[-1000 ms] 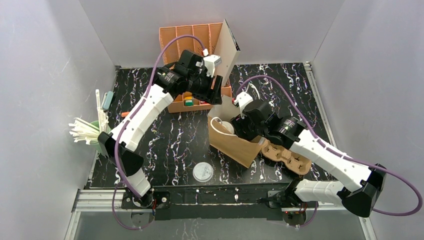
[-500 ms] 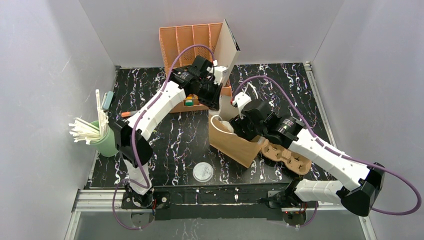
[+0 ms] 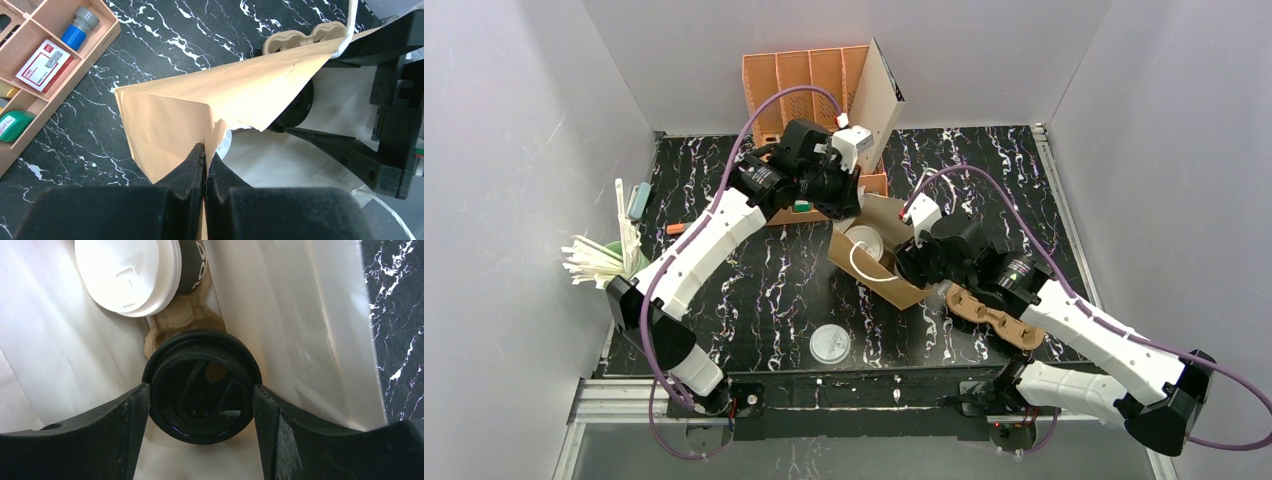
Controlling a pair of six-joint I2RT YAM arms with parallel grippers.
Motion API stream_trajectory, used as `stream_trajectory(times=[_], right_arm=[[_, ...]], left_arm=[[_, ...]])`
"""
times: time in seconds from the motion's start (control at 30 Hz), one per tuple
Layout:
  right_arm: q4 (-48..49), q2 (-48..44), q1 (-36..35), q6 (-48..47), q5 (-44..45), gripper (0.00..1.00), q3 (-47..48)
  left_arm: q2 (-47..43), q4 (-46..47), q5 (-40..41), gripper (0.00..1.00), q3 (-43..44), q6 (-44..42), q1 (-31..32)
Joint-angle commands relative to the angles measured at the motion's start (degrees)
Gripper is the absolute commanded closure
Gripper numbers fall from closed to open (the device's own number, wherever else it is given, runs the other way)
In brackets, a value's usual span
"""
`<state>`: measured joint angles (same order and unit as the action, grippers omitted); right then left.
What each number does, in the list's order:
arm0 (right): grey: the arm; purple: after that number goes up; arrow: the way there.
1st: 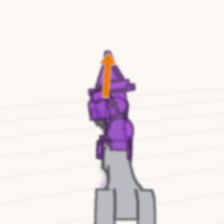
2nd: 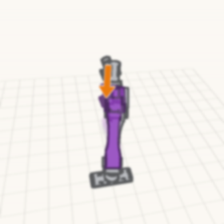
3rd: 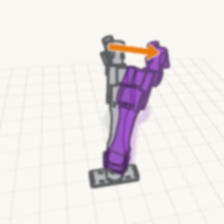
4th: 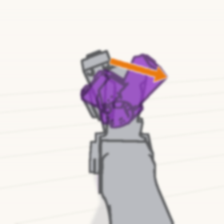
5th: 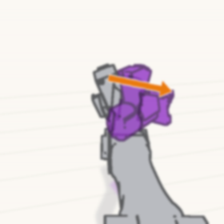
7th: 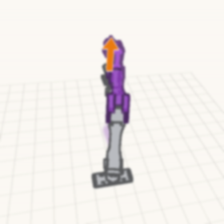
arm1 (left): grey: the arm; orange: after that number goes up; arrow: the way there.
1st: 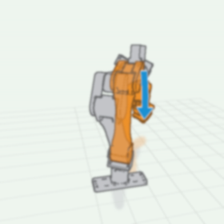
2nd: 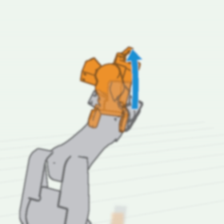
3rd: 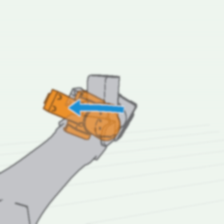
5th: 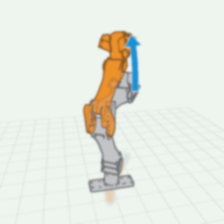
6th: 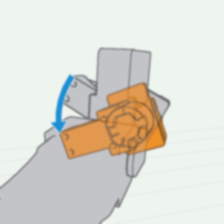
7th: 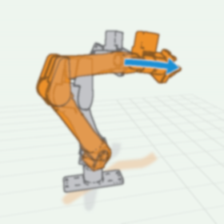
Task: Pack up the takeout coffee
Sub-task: Place the coffee cup on the cup tray.
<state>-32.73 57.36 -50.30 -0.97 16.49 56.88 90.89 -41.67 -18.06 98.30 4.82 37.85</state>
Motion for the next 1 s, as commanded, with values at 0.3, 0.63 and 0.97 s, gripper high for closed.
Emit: stream_trajectory(times=[0.3, 0.63, 0.97], right_arm=[[2.8, 1.1, 0.3, -2.4, -0.3, 0.69, -3.5], [-1.5, 4.8, 0.2, -1.4, -0.9, 0.73, -0.5], [-0.1, 7.8, 0.3, -1.1, -1.2, 0.72, -1.5]], left_arm=[[-3.4, 5.8, -1.5, 1.0, -5.0, -1.3, -0.2], [-3.3, 7.3, 4.0, 1.0, -4.2, -0.2, -0.3], [-3.6, 9.3, 5.3, 1.0, -5.7, 3.0, -0.3]])
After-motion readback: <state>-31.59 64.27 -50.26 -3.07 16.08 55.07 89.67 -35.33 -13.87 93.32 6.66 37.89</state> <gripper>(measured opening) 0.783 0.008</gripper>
